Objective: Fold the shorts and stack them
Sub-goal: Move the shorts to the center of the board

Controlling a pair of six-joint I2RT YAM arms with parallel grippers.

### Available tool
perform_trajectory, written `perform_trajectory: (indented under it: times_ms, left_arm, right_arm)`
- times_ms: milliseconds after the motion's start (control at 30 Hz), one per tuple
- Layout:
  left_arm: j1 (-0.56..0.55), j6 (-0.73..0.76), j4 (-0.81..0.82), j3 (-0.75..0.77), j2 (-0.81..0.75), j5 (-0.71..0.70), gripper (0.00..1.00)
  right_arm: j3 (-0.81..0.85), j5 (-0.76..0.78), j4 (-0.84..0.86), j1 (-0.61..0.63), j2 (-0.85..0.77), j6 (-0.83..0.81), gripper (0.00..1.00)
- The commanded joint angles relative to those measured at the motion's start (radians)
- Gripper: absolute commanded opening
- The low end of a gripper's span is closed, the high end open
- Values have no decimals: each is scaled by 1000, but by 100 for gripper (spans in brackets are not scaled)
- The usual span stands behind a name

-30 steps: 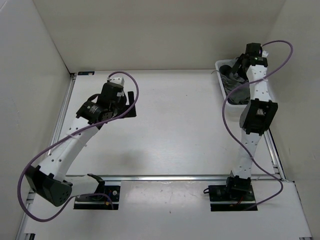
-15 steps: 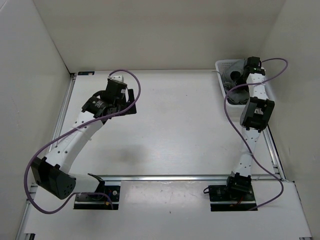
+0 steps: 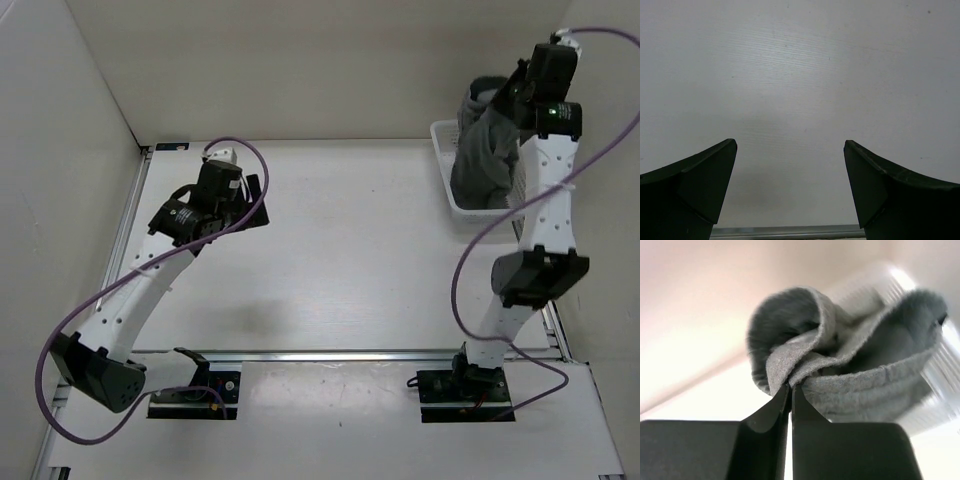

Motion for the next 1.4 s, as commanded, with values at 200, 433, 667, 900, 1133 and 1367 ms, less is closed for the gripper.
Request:
perform_trajectory:
  times_ms: [200,433,667,900,1133,1367]
  left_arm:
    - [216,-60,-132,132,-37,142,100]
    - [412,-21,-176,188,-37,167,100]
    - [527,-1,-210,173,-80,227,100]
    - [527,19,-192,83,-62,271,100]
    - [489,-14,-140,-5,-52,357,100]
    - [441,-59,-40,-228,-61,481,99]
  right_arm:
    - [34,-188,4,347,-348,-131,0]
    - [-233,-172,50,747,-404,-116,0]
    - [-627,-169,114,887,-352,-93,24]
    - [-777,17,63,777,-519,-93,93]
    - [-876,20,43,612,-658,-82,15]
    - [-963,-72,80,695,-623,-10,3]
